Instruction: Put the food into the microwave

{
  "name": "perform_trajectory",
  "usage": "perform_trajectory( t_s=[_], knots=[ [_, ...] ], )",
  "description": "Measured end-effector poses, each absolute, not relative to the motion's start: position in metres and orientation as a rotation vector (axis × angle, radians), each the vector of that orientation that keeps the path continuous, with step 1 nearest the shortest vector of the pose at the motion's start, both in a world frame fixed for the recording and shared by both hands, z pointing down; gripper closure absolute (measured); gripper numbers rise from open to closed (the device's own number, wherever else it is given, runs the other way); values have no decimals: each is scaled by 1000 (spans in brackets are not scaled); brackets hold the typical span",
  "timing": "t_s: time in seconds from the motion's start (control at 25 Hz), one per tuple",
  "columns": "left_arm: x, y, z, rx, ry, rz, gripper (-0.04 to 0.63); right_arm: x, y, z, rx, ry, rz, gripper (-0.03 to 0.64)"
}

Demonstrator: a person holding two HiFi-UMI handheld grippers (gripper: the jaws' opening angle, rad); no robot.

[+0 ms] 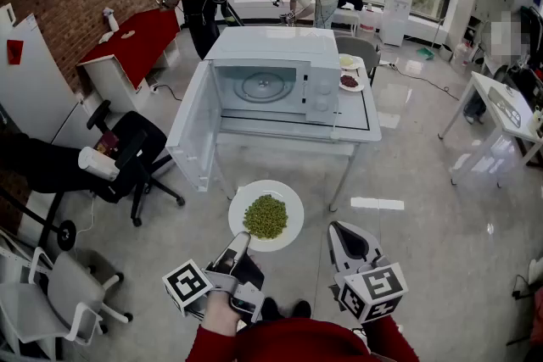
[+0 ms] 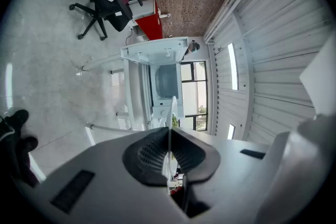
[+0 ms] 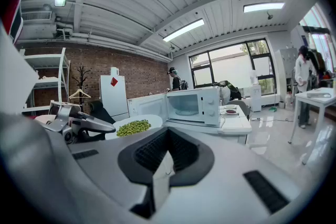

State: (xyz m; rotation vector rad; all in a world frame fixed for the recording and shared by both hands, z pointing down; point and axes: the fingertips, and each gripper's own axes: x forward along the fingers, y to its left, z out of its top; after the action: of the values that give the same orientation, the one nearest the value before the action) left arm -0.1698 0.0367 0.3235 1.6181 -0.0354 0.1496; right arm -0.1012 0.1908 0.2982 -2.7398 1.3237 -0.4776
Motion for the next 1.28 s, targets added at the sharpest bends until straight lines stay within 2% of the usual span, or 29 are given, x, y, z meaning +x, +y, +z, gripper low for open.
perform_trajectory(
  t_s=[0.56, 1.28],
  knots=[
    [-162, 47, 326, 1629, -52, 146, 574, -98, 204, 303, -2717, 1357, -471, 603],
    [-105, 43, 315, 1706, -138, 43, 574, -50, 222, 284, -2738, 1395, -371, 602]
  ],
)
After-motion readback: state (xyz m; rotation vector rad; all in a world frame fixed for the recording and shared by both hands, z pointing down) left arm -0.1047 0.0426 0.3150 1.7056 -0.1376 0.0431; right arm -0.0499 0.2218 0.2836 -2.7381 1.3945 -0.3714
